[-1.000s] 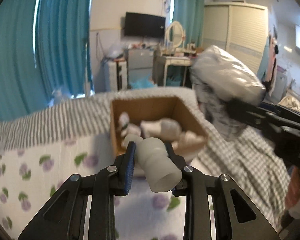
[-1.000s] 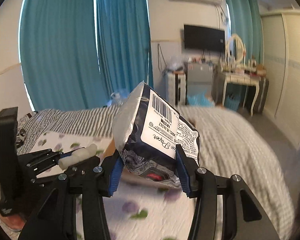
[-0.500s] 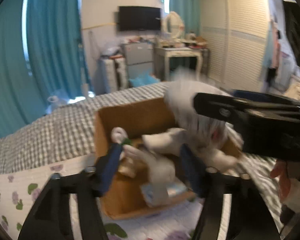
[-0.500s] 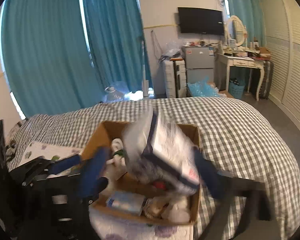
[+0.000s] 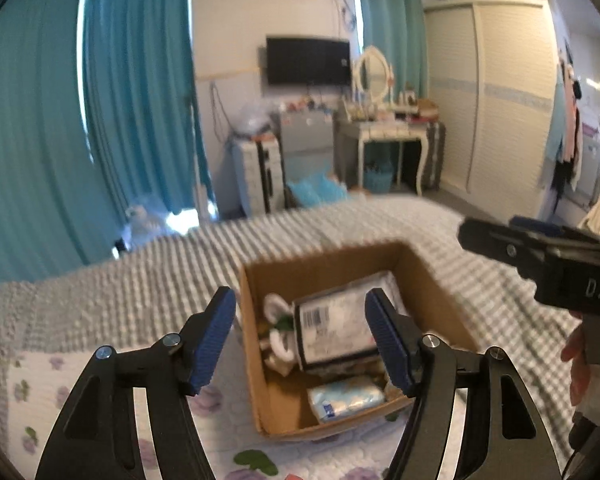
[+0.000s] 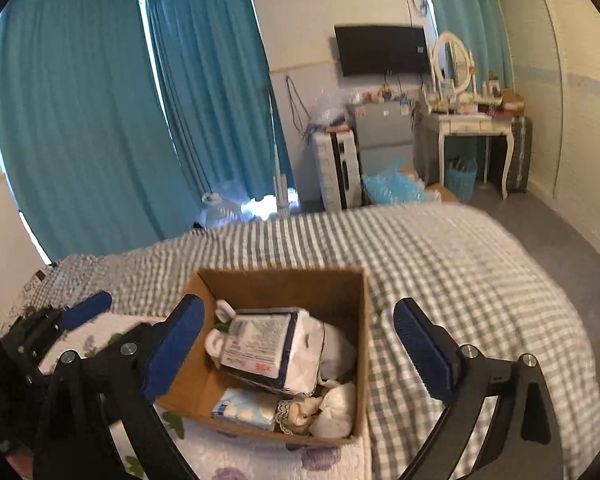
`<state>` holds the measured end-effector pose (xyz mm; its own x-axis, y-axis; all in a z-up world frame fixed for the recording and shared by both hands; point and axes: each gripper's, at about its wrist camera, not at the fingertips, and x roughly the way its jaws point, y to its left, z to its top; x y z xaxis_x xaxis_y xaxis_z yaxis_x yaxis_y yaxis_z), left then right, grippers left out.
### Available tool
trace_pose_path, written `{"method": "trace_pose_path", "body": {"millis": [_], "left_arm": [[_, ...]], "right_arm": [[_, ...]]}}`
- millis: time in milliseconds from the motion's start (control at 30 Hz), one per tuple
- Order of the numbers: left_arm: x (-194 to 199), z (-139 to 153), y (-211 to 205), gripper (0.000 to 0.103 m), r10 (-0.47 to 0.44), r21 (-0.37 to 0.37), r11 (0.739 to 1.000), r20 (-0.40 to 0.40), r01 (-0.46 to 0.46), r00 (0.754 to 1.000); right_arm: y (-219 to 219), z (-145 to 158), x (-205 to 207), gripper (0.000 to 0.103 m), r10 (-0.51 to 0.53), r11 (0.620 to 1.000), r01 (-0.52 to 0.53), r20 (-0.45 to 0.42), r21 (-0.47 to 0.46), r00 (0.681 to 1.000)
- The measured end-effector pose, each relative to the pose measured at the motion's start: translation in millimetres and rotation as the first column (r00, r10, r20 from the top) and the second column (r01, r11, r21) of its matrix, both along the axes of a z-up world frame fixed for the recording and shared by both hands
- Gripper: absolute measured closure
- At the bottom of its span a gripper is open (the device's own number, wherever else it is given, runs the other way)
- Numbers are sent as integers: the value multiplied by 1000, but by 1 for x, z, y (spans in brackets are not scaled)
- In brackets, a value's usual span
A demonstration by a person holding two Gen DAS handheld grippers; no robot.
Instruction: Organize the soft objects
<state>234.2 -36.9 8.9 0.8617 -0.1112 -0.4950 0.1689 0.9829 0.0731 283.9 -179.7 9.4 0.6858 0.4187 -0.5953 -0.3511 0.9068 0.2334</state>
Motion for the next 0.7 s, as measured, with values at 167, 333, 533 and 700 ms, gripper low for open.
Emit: {"method": "trace_pose_path", "body": {"millis": [167,333,533,700], "left_arm": [[-69,72,3,35,16,4,1000,179,-17,984],[-158,135,9,11,78,-38,997,364,-69,928],[-219,159,8,11,117,-7,992,446,-127,887],[-232,147,18,11,127,-61,992,402,-111,907]], "right_arm": [[-23,86,-50,7,-2,1000,3,134,-2,991],[-49,161,-116,0,-20,999,12,276,33,961],[-61,205,-184,0,-8,1000,7,359,4,933],[-73,207,-218,0,-6,999,-13,368,49,930]]}}
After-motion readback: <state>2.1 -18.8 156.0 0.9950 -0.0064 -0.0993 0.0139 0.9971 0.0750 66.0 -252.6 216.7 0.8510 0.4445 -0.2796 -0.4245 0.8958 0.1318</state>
